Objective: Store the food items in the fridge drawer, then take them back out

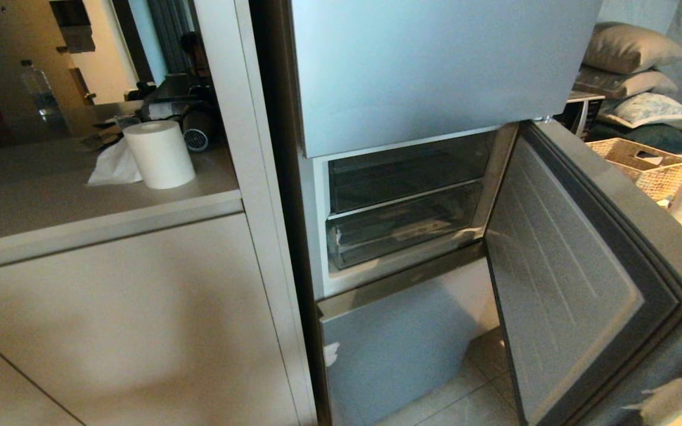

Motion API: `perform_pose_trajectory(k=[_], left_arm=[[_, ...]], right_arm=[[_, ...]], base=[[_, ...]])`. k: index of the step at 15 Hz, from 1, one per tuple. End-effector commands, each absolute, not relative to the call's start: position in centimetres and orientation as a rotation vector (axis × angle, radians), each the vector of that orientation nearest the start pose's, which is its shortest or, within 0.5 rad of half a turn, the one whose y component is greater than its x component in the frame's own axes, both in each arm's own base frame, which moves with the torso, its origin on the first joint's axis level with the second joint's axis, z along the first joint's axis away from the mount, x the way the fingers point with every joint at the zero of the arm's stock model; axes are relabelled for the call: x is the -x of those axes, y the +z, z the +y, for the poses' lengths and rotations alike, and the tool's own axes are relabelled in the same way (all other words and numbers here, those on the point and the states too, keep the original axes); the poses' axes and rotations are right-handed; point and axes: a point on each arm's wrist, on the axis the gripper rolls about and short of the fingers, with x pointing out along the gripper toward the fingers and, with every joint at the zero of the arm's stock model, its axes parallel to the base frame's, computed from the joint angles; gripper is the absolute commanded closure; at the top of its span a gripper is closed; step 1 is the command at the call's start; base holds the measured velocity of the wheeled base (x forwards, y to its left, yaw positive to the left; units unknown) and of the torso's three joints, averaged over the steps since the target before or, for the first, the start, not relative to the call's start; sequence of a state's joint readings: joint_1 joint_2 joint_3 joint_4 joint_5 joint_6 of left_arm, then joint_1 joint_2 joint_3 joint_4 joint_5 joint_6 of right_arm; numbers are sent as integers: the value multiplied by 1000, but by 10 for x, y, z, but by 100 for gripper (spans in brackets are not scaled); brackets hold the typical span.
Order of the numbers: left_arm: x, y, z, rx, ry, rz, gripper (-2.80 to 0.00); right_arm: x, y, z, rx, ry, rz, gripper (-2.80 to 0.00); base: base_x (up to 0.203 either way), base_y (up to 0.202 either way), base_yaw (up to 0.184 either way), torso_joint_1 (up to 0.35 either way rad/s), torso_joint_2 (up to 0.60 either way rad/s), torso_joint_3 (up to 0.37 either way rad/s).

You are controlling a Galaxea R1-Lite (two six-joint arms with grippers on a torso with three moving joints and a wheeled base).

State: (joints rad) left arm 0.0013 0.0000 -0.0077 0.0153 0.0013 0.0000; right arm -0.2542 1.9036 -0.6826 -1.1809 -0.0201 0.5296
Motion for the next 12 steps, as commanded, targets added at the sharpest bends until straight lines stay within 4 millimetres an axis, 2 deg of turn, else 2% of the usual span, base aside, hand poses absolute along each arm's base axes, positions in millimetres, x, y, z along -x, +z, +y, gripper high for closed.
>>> perform_pose_trajectory(k=[1, 6, 12], left_arm=[[23, 76, 0, 0, 3, 8, 0], [23, 76, 0, 0, 3, 8, 0], [23, 76, 0, 0, 3, 8, 0]], right_arm=[[-329, 145, -42, -530, -201, -33, 0], [-336, 152, 31, -506, -100, -40, 0], [-344, 160, 105, -498, 60, -55, 0]], base=[[0, 0, 0, 0, 0, 0], [0, 0, 0, 0, 0, 0], [0, 0, 0, 0, 0, 0]])
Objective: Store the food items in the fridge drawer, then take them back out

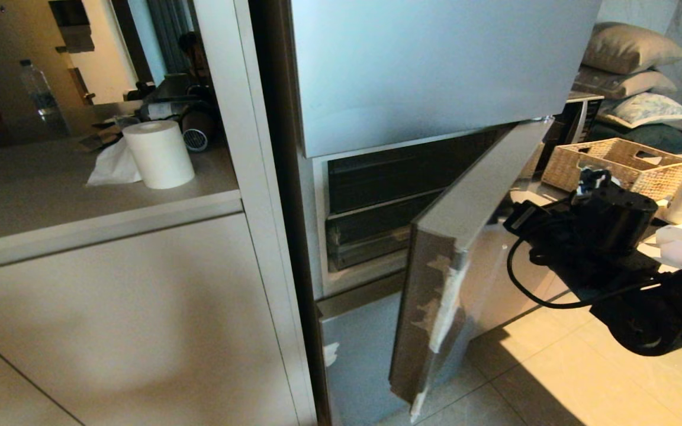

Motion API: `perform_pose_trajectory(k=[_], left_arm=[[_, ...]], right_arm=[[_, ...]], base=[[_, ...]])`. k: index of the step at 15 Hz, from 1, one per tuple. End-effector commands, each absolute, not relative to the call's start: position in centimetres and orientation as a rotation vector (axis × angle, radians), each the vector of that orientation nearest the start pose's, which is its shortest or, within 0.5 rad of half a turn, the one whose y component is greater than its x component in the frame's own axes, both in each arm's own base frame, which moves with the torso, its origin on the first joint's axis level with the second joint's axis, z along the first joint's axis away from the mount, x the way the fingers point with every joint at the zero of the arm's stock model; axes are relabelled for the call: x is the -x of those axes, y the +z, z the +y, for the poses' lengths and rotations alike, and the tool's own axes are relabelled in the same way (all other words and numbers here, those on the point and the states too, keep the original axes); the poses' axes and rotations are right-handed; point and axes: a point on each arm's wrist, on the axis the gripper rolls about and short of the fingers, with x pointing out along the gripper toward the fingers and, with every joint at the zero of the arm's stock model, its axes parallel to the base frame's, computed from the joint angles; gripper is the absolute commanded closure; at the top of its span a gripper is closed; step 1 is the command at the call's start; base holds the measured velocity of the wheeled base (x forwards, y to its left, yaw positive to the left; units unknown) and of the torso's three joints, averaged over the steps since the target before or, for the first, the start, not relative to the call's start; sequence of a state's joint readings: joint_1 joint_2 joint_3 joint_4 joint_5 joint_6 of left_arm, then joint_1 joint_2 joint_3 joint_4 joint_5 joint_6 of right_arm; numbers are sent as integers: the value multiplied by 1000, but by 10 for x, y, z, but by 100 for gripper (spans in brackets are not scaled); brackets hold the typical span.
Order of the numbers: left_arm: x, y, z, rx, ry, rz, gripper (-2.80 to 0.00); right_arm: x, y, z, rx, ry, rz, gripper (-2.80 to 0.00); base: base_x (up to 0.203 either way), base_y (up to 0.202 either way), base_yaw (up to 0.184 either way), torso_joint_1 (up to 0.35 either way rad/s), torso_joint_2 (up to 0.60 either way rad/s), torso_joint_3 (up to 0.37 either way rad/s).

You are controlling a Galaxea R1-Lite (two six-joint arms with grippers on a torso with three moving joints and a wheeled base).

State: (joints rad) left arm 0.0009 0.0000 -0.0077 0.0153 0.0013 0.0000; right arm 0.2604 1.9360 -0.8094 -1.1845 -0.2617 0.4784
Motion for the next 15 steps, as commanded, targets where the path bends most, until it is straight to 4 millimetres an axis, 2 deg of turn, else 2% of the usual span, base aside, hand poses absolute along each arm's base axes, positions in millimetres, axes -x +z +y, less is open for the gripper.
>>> perform_pose_trajectory(k=[1, 4, 7, 9, 12, 14, 15], left_arm=[[23, 76, 0, 0, 3, 8, 0], [23, 76, 0, 0, 3, 8, 0], [23, 76, 0, 0, 3, 8, 0], [23, 76, 0, 0, 3, 8, 0], [23, 76, 0, 0, 3, 8, 0], [23, 76, 0, 0, 3, 8, 0], [23, 76, 0, 0, 3, 8, 0]], right_arm=[[-346, 161, 116, -495, 80, -63, 0], [-353, 159, 148, -474, 140, -69, 0], [-375, 157, 168, -486, 177, -106, 0], [-394, 148, 179, -494, 202, -124, 0], [-411, 136, 189, -498, 273, -131, 0], [-417, 134, 192, -505, 287, -167, 0], [-414, 138, 190, -507, 287, -176, 0]], base=[[0, 0, 0, 0, 0, 0], [0, 0, 0, 0, 0, 0], [0, 0, 0, 0, 0, 0], [0, 0, 0, 0, 0, 0], [0, 0, 0, 0, 0, 0], [0, 0, 0, 0, 0, 0], [0, 0, 0, 0, 0, 0]])
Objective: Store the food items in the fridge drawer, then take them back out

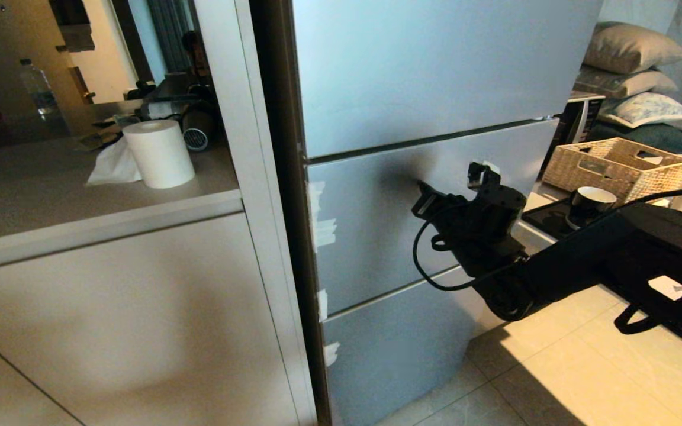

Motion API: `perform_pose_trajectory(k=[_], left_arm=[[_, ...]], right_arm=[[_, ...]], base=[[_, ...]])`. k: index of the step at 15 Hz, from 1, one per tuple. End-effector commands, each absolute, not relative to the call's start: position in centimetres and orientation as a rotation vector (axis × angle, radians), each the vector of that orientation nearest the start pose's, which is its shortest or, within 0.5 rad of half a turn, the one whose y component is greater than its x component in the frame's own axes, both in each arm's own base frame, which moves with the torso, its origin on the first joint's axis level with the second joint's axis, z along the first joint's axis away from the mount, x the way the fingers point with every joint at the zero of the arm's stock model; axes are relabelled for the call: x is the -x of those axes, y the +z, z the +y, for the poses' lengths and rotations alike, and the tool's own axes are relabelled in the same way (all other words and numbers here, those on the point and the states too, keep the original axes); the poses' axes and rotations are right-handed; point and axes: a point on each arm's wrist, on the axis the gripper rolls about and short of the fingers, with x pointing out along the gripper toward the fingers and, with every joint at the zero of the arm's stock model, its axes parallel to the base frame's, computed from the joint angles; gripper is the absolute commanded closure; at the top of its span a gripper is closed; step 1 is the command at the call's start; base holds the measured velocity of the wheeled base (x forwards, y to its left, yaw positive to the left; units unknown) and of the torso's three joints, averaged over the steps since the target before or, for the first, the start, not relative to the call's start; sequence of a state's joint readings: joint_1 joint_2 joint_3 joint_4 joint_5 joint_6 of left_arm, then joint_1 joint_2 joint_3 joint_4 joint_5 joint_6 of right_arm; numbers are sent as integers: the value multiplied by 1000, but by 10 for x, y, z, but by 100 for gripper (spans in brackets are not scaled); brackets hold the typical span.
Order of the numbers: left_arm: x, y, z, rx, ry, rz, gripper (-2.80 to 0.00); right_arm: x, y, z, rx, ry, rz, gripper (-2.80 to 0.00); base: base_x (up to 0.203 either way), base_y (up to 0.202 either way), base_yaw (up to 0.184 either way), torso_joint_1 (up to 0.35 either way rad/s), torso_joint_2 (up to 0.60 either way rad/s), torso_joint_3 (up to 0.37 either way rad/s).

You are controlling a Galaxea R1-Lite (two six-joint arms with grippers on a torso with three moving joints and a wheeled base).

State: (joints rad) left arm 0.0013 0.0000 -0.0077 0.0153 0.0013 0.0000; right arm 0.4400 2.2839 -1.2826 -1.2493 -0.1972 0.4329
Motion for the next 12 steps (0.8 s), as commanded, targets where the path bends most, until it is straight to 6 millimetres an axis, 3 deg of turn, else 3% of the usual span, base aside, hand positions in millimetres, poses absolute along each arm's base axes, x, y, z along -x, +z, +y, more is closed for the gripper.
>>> perform_pose_trajectory(k=[1, 4, 7, 12], left_arm=[[23, 76, 0, 0, 3, 9, 0], [23, 76, 0, 0, 3, 8, 0], [23, 76, 0, 0, 3, 8, 0], [23, 76, 0, 0, 3, 8, 0]], right_arm=[[-407, 143, 187, -505, 285, -180, 0], [-361, 187, 165, -496, 289, -215, 0], [-287, 221, 126, -419, 272, -243, 0], [-164, 215, 45, -270, 157, -162, 0]], base=[[0, 0, 0, 0, 0, 0], [0, 0, 0, 0, 0, 0], [0, 0, 0, 0, 0, 0], [0, 0, 0, 0, 0, 0]])
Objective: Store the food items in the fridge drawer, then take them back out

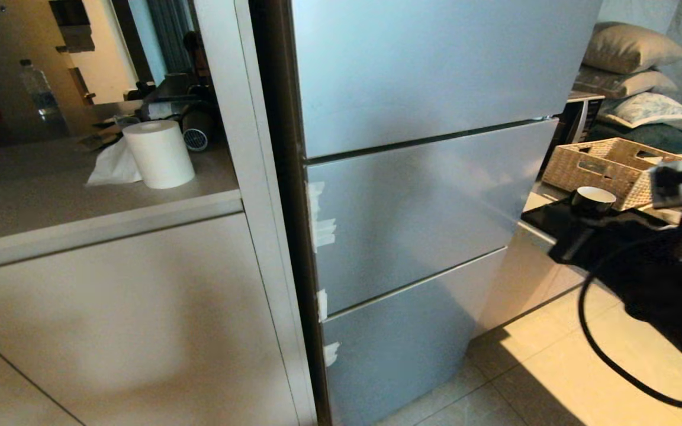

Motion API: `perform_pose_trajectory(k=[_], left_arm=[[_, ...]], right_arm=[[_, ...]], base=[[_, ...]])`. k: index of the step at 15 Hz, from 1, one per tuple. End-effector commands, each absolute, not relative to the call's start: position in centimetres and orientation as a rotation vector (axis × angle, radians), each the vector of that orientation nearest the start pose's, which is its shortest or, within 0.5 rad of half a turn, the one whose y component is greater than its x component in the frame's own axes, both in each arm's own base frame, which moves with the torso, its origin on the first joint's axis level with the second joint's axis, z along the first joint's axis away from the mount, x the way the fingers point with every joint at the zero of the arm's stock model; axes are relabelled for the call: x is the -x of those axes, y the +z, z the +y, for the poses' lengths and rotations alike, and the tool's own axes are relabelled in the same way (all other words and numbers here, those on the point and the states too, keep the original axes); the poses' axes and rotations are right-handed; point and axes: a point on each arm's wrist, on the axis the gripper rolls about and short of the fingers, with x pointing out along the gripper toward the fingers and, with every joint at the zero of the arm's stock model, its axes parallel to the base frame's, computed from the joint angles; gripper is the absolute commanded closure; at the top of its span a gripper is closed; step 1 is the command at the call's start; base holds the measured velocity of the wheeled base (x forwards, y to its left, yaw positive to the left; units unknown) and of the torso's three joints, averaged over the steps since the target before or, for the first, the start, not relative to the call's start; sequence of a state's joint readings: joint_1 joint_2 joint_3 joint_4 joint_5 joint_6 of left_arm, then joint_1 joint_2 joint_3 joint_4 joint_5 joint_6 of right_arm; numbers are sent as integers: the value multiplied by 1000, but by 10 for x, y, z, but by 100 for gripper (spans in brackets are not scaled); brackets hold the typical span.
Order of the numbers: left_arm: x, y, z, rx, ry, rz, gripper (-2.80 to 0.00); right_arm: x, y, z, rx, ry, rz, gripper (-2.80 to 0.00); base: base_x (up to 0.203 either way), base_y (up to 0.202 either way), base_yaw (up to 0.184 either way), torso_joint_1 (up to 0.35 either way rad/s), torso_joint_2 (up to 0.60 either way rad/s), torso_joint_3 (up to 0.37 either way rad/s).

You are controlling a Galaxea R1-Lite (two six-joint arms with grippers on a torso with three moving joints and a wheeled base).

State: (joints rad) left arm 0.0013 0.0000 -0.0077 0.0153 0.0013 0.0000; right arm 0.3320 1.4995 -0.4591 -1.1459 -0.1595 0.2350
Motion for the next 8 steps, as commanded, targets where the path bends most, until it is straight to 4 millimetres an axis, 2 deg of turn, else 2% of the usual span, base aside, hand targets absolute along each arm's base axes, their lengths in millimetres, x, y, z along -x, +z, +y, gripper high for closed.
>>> perform_pose_trajectory(k=[1, 3, 6, 8], left_arm=[[23, 76, 0, 0, 3, 8, 0], [23, 76, 0, 0, 3, 8, 0], [23, 76, 0, -2, 3, 9, 0], [23, 76, 0, -2, 3, 8, 0]], right_arm=[[-140, 206, 35, -251, 139, -119, 0], [-103, 180, 21, -218, 105, -18, 0], [-32, 148, 3, -203, 78, -18, 0], [-6, 117, -1, -165, 55, 30, 0]], base=[[0, 0, 0, 0, 0, 0], [0, 0, 0, 0, 0, 0], [0, 0, 0, 0, 0, 0], [0, 0, 0, 0, 0, 0]])
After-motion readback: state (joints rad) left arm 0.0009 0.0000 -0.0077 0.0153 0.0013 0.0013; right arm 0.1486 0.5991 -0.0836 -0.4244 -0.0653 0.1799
